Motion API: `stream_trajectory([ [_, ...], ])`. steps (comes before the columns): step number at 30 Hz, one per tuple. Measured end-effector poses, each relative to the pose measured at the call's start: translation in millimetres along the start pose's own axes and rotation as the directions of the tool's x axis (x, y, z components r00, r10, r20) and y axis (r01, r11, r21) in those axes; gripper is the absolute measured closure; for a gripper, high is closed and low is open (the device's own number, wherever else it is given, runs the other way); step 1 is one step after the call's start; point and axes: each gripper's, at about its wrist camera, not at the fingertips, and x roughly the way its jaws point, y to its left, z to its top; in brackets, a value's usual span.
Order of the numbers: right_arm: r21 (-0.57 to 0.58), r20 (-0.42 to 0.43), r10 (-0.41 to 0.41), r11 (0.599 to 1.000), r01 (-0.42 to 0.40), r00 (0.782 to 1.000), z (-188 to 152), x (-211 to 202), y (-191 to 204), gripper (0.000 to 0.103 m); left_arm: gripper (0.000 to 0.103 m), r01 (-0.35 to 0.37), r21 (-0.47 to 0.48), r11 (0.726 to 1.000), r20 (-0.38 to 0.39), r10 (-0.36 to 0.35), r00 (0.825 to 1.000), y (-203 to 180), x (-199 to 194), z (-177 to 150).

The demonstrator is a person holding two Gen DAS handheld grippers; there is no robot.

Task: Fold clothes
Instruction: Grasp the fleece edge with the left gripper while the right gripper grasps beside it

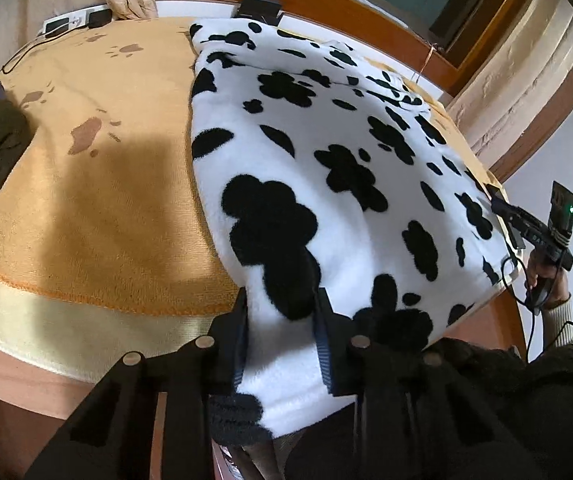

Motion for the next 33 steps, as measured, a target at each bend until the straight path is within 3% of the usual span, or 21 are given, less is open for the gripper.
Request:
stream_trajectory([
  [6,0.087,-0.021,0.021,0.996,-0.019,1.0,-11.1,-12.5,-13.6,0.064,0.073,0.028,0.009,1.0,0.02,-0.028,0.999,-5.9,-5.0,5.2],
  [8,0.107,-0.032,0.007,0.994,-0.004,0.999,-16.6,-17.7,-17.8,0.049,0.073,0.037,0.0,0.999,0.014,-0.037,0.999,-4.1,-3.0,5.0],
  [9,0.121,-0.04,0.011,0.993,-0.006,0.999,-20.4,-20.3,-19.4,0.048,0.073,0.042,-0.005,0.999,0.01,-0.042,0.999,-3.0,-1.9,4.7],
  [14,0.112,-0.073,-0.031,0.993,0.039,0.997,-32.9,-24.9,-15.0,0.048,0.073,0.064,-0.028,0.998,0.002,-0.064,0.998,2.8,2.7,2.2],
  [21,0.064,-0.138,-0.018,0.998,0.027,0.99,-42.5,-13.2,3.7,0.049,0.069,0.099,-0.036,0.994,-0.007,-0.099,0.995,7.1,9.6,-1.2],
  [27,0.074,-0.143,0.01,0.997,0.001,0.99,-44.6,-14.5,7.2,0.066,0.066,0.138,-0.037,0.99,-0.01,-0.138,0.99,10.3,10.2,-1.5],
  [29,0.074,-0.141,0.031,0.997,-0.02,0.99,-44.5,-14.2,9.7,0.079,0.066,0.141,-0.043,0.989,-0.002,-0.141,0.99,10.8,10.1,-2.4],
  [33,0.106,-0.093,0.092,0.991,-0.082,0.991,-40.9,-18.8,9.6,0.085,0.076,0.167,-0.086,0.982,0.028,-0.165,0.986,15.8,7.9,-4.0],
])
